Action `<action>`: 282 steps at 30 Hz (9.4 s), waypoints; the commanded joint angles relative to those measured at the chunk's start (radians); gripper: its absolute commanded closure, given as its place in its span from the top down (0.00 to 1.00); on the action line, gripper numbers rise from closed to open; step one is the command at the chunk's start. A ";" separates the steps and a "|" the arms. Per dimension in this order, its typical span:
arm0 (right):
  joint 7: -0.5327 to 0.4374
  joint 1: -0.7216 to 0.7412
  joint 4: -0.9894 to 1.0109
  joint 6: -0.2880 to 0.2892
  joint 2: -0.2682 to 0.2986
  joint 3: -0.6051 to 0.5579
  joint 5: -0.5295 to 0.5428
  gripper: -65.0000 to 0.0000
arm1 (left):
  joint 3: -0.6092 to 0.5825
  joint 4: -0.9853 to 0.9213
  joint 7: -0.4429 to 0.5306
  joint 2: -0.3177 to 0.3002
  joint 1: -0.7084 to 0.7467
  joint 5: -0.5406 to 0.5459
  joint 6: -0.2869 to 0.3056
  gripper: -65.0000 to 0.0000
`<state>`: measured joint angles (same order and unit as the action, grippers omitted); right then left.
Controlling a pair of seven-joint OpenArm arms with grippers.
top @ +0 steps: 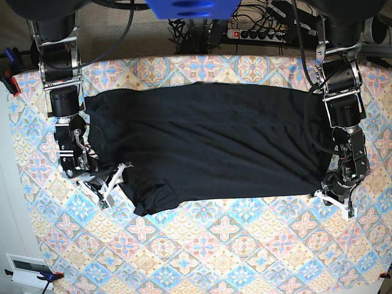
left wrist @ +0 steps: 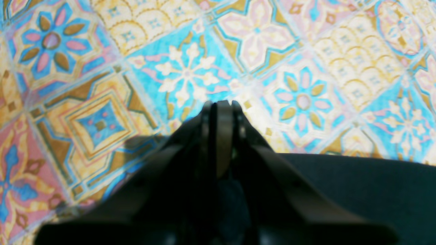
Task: Layout the t-shirt on the table in an organized manner, then fold the t-shirt properly
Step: 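Move the right gripper along the shirt edge and grasp the hem, then lift the hem edge with both grippers and fold it over the shirt, then move the right gripper to the loose sleeve and grasp it, then grasp the hanging fabric with the left gripper and lift it onto the shirt, then hold the folded strip with both grippers and pull it straight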
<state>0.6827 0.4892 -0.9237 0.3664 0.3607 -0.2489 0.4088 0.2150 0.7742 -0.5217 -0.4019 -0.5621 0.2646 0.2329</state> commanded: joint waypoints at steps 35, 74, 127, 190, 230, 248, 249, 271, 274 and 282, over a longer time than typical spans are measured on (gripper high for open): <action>-0.014 -0.073 -0.189 0.168 0.053 0.171 0.006 0.00 | 0.054 0.321 0.021 -0.016 0.075 0.009 0.006 0.00; 0.207 -0.639 -0.904 0.303 0.054 0.511 0.008 0.00 | 0.331 0.709 0.019 -0.058 0.580 0.140 0.012 0.00; 0.226 -0.125 -0.423 0.299 -0.079 0.161 0.002 0.33 | 0.436 0.563 -0.194 -0.053 0.569 0.463 0.004 0.25; 0.254 -0.475 -0.926 0.332 -0.075 -0.220 0.003 0.09 | -0.116 0.627 -0.194 0.148 0.307 0.101 0.004 0.25; 0.254 -0.475 -0.935 0.332 -0.058 -0.010 0.006 0.27 | 0.027 0.924 -0.401 0.176 0.368 0.213 -0.051 0.00; 0.254 -0.476 -0.926 0.332 -0.062 -0.016 0.006 0.27 | 0.430 1.072 -0.437 0.060 0.692 0.373 -0.051 0.00; 0.254 -0.476 -0.926 0.332 -0.062 -0.016 0.006 0.27 | 0.429 1.072 -0.437 0.060 0.699 0.373 -0.051 0.00; 0.257 -0.481 -0.934 0.332 -0.064 -0.017 0.006 0.27 | 0.392 0.712 -0.441 -0.177 0.663 0.387 -0.050 0.50; 0.256 -0.479 -0.934 0.332 -0.064 -0.017 0.006 0.27 | 0.347 0.589 -0.443 -0.210 0.598 0.387 -0.008 0.52; 0.256 -0.478 -0.932 0.332 -0.064 -0.017 0.006 0.27 | 0.106 0.462 -0.440 -0.263 0.514 0.378 0.078 0.55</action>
<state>0.9611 -0.0032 -1.8381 0.6960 0.2932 -0.2710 0.3996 0.3172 1.2240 -0.9707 -0.6373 -0.0311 0.6403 0.3073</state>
